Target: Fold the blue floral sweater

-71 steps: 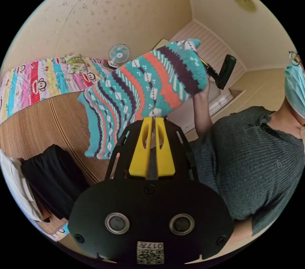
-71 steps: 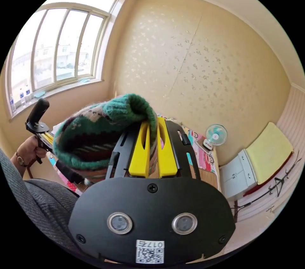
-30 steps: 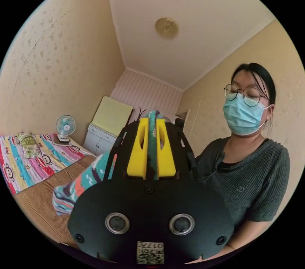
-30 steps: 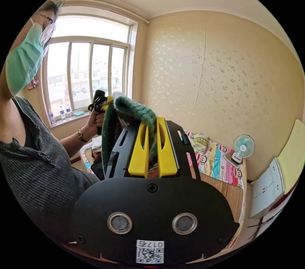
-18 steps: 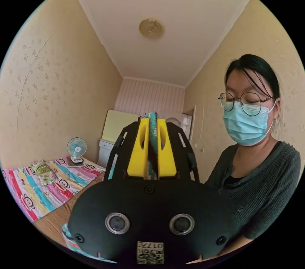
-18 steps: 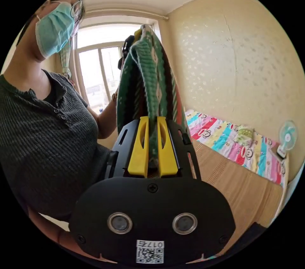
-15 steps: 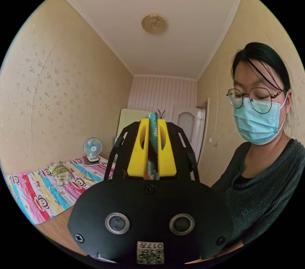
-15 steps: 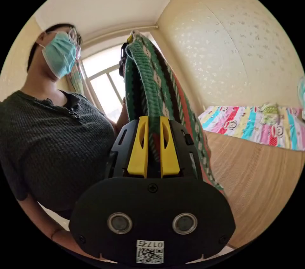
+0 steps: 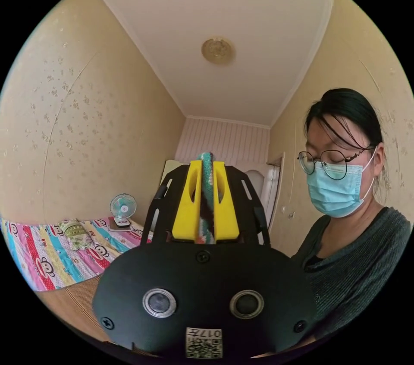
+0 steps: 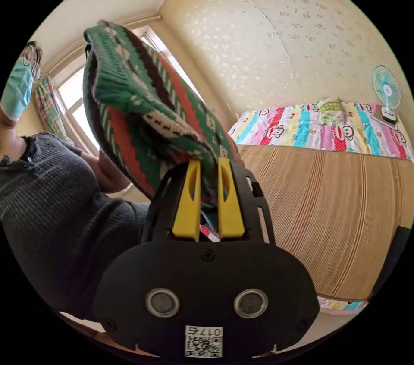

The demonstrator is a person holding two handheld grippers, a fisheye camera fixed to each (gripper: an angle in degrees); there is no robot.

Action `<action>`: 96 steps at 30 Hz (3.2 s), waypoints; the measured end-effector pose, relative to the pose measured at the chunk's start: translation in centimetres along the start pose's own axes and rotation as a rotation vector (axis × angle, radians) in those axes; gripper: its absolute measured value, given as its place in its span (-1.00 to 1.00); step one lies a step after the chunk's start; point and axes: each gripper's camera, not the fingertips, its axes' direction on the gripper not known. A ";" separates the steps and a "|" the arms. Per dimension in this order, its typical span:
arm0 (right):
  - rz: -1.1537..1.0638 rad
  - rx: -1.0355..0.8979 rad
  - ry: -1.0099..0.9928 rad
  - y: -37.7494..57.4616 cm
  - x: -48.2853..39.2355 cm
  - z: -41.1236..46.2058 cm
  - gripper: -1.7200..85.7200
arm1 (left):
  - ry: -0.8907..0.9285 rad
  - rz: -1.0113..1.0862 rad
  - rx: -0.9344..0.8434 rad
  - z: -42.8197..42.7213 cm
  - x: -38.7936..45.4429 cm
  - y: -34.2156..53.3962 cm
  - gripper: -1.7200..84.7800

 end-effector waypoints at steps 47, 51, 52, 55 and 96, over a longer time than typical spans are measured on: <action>0.619 -0.926 0.356 13.2 27.8 9.7 -0.75 | -0.684 -1.403 -1.195 -23.3 -37.1 54.1 -0.84; 0.182 -1.250 0.302 17.2 22.7 16.5 -0.72 | -0.740 -1.587 -1.149 -30.8 -31.2 57.5 -0.86; 0.112 -1.280 0.312 17.5 21.9 17.3 -0.71 | -0.774 -1.628 -1.215 -32.5 -29.6 58.4 -0.86; -0.109 -1.362 0.334 18.6 19.8 20.4 -0.67 | -0.865 -1.810 -1.277 -36.5 -26.0 59.2 -0.86; 0.852 -1.127 -0.159 42.0 45.7 -29.7 -0.69 | -0.991 -1.478 -1.313 -33.3 -32.2 50.7 -0.80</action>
